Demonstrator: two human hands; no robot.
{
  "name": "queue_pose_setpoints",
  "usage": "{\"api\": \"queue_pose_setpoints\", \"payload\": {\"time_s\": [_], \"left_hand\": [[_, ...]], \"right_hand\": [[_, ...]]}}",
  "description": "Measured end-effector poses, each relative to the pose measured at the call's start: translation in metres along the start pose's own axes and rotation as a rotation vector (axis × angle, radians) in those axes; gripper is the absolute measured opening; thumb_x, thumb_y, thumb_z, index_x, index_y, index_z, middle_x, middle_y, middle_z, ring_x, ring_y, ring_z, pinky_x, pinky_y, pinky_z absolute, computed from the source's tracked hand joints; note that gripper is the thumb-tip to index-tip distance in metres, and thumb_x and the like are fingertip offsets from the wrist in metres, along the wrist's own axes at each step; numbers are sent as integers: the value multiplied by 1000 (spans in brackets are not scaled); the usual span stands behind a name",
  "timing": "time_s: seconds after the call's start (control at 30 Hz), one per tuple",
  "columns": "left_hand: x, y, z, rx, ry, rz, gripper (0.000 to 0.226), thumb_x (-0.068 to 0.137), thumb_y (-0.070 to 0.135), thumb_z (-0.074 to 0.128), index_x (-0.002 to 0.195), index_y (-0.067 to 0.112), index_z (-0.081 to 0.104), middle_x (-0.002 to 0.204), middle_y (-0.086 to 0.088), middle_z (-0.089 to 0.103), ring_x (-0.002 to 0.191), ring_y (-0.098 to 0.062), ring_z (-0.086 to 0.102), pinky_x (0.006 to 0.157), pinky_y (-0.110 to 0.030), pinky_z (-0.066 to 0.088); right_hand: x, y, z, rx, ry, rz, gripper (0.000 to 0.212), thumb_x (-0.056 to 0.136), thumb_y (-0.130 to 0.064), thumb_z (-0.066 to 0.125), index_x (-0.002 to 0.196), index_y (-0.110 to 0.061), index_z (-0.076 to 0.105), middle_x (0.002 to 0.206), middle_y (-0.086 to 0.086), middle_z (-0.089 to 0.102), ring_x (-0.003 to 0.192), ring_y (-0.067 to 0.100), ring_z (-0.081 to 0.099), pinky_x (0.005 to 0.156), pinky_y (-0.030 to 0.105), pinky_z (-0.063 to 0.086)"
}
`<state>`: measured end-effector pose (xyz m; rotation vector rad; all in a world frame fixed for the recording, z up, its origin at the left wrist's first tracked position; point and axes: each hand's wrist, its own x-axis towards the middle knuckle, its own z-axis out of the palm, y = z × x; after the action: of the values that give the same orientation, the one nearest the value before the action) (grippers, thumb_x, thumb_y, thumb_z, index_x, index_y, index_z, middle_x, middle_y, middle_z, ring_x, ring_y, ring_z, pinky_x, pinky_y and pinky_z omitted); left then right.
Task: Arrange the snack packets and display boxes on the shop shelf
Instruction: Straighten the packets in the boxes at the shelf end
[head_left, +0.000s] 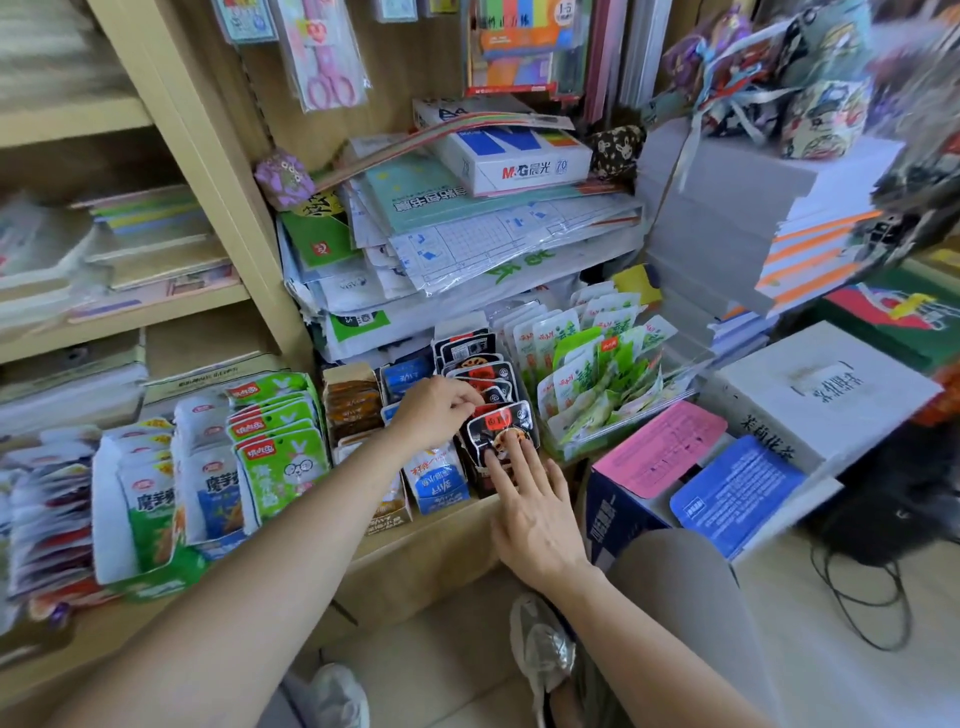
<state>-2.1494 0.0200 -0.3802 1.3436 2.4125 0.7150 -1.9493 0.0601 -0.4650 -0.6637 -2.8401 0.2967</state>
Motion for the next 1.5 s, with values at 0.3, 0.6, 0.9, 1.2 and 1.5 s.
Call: {"api": "queue_pose_setpoints", "payload": {"time_s": [0.3, 0.6, 0.9, 1.2, 1.5], "left_hand": [[-8, 6, 1, 23, -8, 38, 16, 93, 31, 64, 99, 30, 79, 94, 14, 77, 86, -3, 70, 83, -32, 60], [-6, 0, 13, 47, 79, -20, 12, 85, 39, 77, 87, 27, 78, 76, 13, 73, 72, 1, 67, 73, -34, 61], [-33, 2, 15, -52, 153, 25, 24, 92, 27, 72, 115, 23, 75, 112, 9, 74, 93, -5, 69, 88, -27, 57], [-133, -77, 86, 286, 412, 61, 56, 86, 27, 75, 139, 18, 60, 153, -3, 47, 143, -25, 42, 116, -47, 38], [-117, -69, 63, 334, 489, 61, 25, 89, 33, 70, 112, 24, 75, 124, 7, 68, 115, -18, 58, 103, -42, 46]], "right_hand": [[5, 1, -2, -2, -30, 19, 84, 82, -33, 57, 157, -27, 18, 167, 5, -6, 154, 28, -7, 122, 56, 11], [11, 7, -4, 59, -68, -34, 83, 84, -35, 55, 158, -28, 17, 167, 2, -10, 153, 24, -14, 124, 46, 8], [17, 20, -16, 61, -121, -62, 80, 89, -26, 55, 158, -36, 15, 166, -6, -9, 154, 18, -8, 125, 44, 7], [-6, -8, 3, -17, -72, 16, 85, 91, -31, 49, 158, -37, -3, 165, 6, -20, 150, 41, -17, 121, 53, 4], [5, 1, -11, -115, -157, 18, 86, 93, -33, 50, 156, -40, -9, 165, 6, -20, 151, 39, -15, 123, 52, 0]]}}
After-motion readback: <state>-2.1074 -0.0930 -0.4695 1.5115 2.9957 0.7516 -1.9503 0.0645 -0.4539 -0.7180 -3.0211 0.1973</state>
